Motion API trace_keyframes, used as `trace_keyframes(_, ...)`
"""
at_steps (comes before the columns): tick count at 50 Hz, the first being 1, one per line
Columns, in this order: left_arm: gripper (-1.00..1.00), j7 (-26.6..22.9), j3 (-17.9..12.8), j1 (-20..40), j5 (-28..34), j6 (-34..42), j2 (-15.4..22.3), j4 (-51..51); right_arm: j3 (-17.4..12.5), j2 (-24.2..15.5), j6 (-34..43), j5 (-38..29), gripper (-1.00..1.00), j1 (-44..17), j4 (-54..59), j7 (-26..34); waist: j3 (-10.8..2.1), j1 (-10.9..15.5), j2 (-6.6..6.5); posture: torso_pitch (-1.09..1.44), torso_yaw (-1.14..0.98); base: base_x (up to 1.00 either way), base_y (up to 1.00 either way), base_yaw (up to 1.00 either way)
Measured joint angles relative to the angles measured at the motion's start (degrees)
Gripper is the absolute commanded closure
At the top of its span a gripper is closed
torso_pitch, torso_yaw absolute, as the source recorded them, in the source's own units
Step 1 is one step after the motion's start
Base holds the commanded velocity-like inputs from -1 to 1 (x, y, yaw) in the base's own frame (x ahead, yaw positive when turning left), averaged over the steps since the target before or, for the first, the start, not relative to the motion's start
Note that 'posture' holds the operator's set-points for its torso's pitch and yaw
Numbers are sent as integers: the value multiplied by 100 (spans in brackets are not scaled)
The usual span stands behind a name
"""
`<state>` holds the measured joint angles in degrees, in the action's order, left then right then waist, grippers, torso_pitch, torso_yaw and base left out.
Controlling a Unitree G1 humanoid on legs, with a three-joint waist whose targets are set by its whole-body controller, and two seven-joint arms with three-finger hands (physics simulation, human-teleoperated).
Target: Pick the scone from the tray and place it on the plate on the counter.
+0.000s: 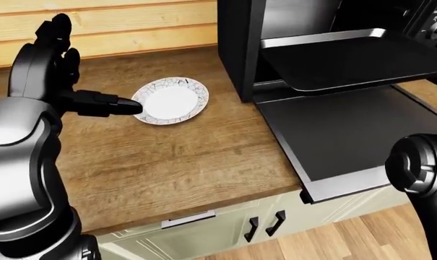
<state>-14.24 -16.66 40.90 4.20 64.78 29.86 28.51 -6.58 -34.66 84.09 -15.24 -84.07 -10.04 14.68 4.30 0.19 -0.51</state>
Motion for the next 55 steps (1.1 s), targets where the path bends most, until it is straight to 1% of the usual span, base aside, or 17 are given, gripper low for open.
trace_keyframes(6,-100,4,-16,60,-26,-7,-5,10,132,29,569,-17,100,-65,-527,285,18,-4,-19,0,0,0,0,0)
trace_keyframes(9,-100,10,-23,75,-39,31,16,37,147,72,811,-12,100,-78,-782,379,24,-5,-28,0,0,0,0,0)
trace_keyframes(16,-100,32,20,141,-48,15,28,-55,46,245,841,-80,100,-11,-1011,671,32,-13,-41,0,0,0,0,0)
trace_keyframes(19,-100,32,21,128,-49,16,23,-42,-26,376,841,-296,100,-85,-934,949,39,-23,-57,0,0,0,0,0)
trace_keyframes(21,-100,30,27,127,-52,14,23,-42,-11,449,841,-561,100,-145,-905,1228,42,-28,-65,0,0,0,0,0)
trace_keyframes(24,-100,35,14,96,-52,-18,9,-49,19,654,841,-1191,100,-245,-866,1824,41,-44,-79,0,0,0,0,0)
trace_keyframes(27,-100,43,7,76,-56,-43,-4,-69,52,926,841,-2178,100,-323,-787,2744,43,-60,-87,0,0,0,0,0)
trace_keyframes(29,-100,42,-4,50,-60,-40,-1,-44,84,1141,841,-3098,100,-388,-692,3617,51,-74,-98,0,0,0,0,0)
trace_keyframes(31,-100,43,-13,36,-62,-36,-2,-25,86,1389,841,-4166,100,-474,-564,4606,61,-86,-114,0,0,0,0,0)
trace_keyframes(32,-100,48,-14,34,-59,-41,-2,-34,22,1566,841,-4755,100,-543,-467,5164,67,-95,-126,0,0,0,0,0)
trace_keyframes(35,-100,62,23,49,-55,-70,-14,-83,-62,1927,841,-6474,100,-666,-268,6827,73,-113,-150,0,0,0,0,0)
trace_keyframes(36,-100,65,35,48,-52,-78,-15,-100,-57,2047,841,-6913,100,-651,-295,7205,68,-123,-156,0,0,0,0,0)
trace_keyframes(37,-100,66,42,50,-50,-82,-19,-113,-32,2162,841,-7232,100,-620,-355,7456,65,-130,-165,0,0,0,0,0)
trace_keyframes(40,-100,70,44,51,-46,-88,-36,-114,-12,2565,841,-7725,100,-537,-496,7749,56,-145,-208,0,0,0,0,0)
trace_keyframes(44,-100,65,-1,29,-65,-77,-53,-29,64,2880,841,-7933,100,-374,-609,7782,55,-152,-253,0,0,0,0,0)
trace_keyframes(49,-100,108,-112,17,-134,-9,-99,17,165,3058,841,-8014,100,-260,-723,7782,55,-155,-292,0,2,0,0,0)
trace_keyframes(55,-100,167,-92,-19,-228,58,-69,42,207,3233,841,-8031,100,-285,-743,7782,45,-119,-321,0,5,0,0,0)
